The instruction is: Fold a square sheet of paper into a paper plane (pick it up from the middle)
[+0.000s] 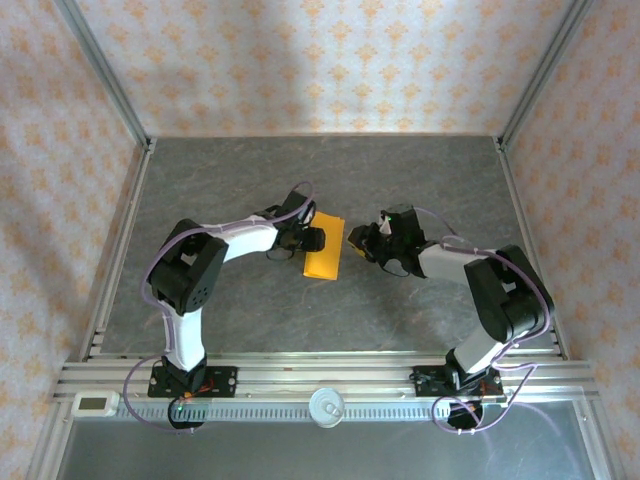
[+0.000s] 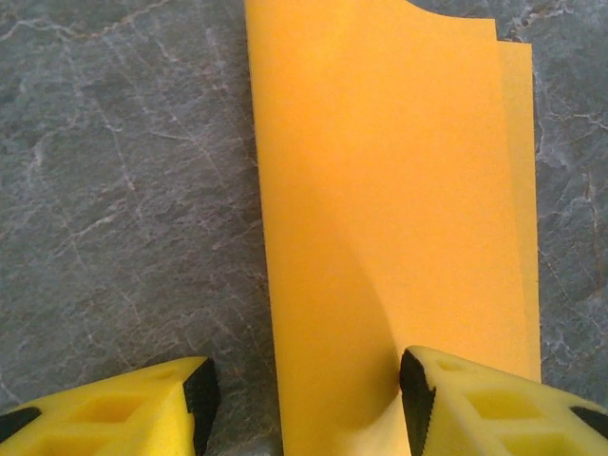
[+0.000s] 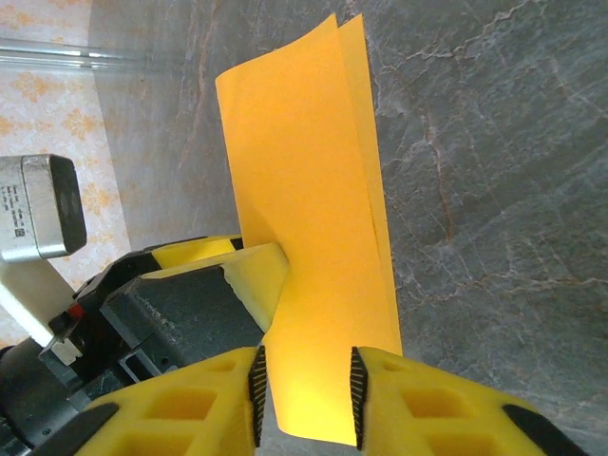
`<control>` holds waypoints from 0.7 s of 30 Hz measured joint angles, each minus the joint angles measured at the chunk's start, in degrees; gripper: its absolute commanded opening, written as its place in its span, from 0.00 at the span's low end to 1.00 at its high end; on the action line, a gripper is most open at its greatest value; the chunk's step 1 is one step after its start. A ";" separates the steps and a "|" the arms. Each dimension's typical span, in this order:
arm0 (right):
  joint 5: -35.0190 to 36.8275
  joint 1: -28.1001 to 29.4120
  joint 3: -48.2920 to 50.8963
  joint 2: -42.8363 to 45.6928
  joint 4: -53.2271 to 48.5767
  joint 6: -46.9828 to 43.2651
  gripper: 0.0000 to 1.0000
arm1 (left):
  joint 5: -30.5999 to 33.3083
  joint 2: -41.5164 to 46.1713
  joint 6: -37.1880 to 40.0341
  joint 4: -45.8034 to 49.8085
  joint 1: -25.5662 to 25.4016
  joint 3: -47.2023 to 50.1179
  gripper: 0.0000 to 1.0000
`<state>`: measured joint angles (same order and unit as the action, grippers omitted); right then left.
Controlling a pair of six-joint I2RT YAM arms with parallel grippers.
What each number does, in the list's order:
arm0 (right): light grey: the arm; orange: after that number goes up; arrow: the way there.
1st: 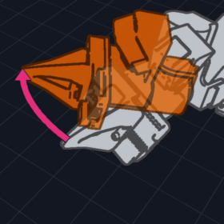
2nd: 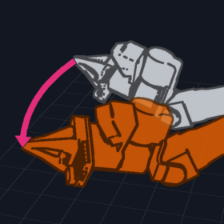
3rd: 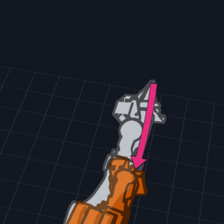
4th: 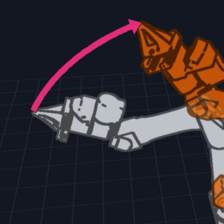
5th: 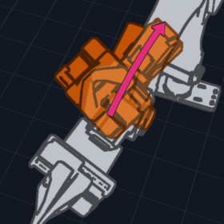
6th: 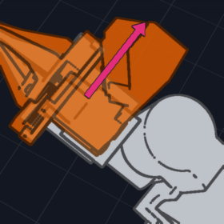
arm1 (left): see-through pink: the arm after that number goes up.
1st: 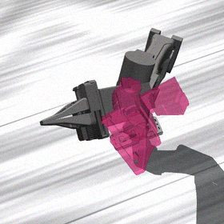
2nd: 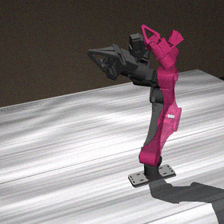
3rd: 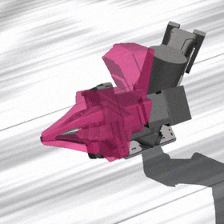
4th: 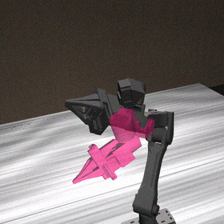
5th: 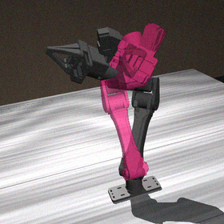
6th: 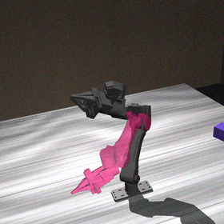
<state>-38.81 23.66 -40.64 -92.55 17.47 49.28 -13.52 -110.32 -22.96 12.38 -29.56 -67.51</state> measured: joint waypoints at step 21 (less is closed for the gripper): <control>1.79 0.09 -0.70 -0.02 -0.13 0.22 0.26 | 0.39 -3.08 7.61 8.24 -0.04 -5.97 0.60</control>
<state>-37.01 23.75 -41.34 -92.58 17.34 49.50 -13.13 -113.40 -15.35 20.62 -29.61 -73.47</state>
